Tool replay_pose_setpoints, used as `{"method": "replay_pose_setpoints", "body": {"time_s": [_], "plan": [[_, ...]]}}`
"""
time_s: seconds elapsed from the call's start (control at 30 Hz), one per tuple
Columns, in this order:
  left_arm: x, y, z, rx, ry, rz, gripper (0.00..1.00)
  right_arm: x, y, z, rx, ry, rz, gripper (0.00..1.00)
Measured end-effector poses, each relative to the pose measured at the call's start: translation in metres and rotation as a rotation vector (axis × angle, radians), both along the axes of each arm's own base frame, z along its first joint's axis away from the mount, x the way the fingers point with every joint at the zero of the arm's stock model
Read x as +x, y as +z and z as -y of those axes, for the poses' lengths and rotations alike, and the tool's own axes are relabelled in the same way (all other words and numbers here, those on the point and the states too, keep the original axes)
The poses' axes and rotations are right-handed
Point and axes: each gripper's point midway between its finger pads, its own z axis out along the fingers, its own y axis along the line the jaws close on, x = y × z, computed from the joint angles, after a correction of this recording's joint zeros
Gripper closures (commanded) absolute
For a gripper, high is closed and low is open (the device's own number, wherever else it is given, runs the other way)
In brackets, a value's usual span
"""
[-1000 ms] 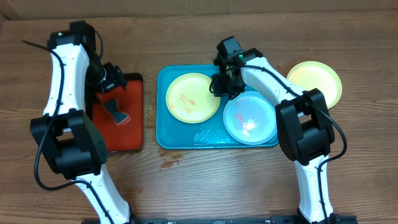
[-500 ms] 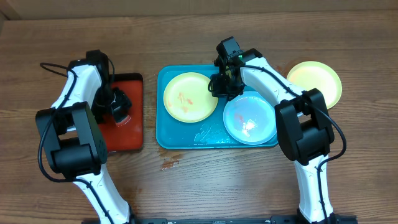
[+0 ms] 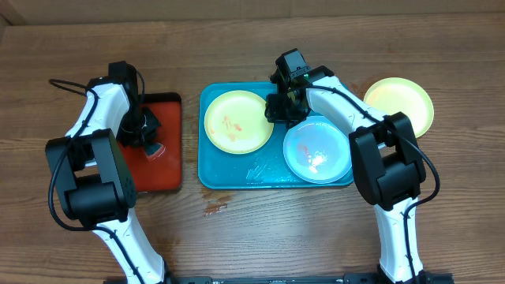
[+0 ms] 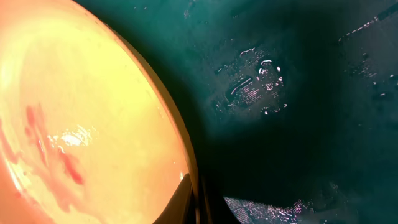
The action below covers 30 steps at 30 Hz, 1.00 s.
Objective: Clean dirty plates on tray and stack at the side
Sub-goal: 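Grasp the sponge from the red tray with the left gripper, then scrub the yellow plate held by the right gripper with the sponge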
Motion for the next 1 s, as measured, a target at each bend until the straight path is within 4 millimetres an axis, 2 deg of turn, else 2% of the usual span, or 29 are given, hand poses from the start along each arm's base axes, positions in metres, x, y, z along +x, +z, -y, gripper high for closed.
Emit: {"method": "replay_pose_setpoints", "body": {"time_s": [0.1, 0.23, 0.3, 0.4, 0.5, 0.57, 0.7, 0.83, 1.0], "plan": [[-0.001, 0.0, -0.001, 0.007, -0.005, -0.005, 0.96, 0.0, 0.0, 0.0, 0.001, 0.0, 0.0, 0.96], [-0.014, 0.008, 0.0, 0.001, -0.009, -0.072, 0.96, 0.0, 0.0, 0.0, 0.001, 0.0, 0.0, 0.96], [-0.014, 0.021, 0.0, -0.001, -0.01, -0.087, 0.96, 0.0, 0.0, 0.0, 0.0, 0.0, -0.002, 0.96], [-0.002, 0.047, -0.002, 0.003, -0.01, -0.062, 0.96, -0.005, 0.001, 0.003, -0.02, -0.001, -0.021, 0.96], [0.009, 0.072, -0.004, 0.008, -0.01, -0.029, 0.96, -0.012, 0.003, 0.014, -0.09, -0.011, -0.045, 0.96], [0.013, 0.079, -0.004, 0.006, -0.01, -0.01, 0.96, -0.016, 0.004, 0.022, -0.156, -0.025, -0.047, 0.96], [0.012, 0.076, 0.0, -0.014, -0.01, -0.014, 0.96, -0.015, 0.005, 0.03, -0.248, -0.04, -0.011, 0.96], [0.001, 0.068, 0.003, -0.032, -0.017, -0.057, 0.96, -0.014, 0.006, 0.029, -0.286, -0.05, 0.016, 0.96], [0.003, 0.069, 0.012, -0.085, -0.055, -0.046, 0.96, -0.011, 0.007, 0.022, -0.282, -0.044, 0.042, 0.96]]}}
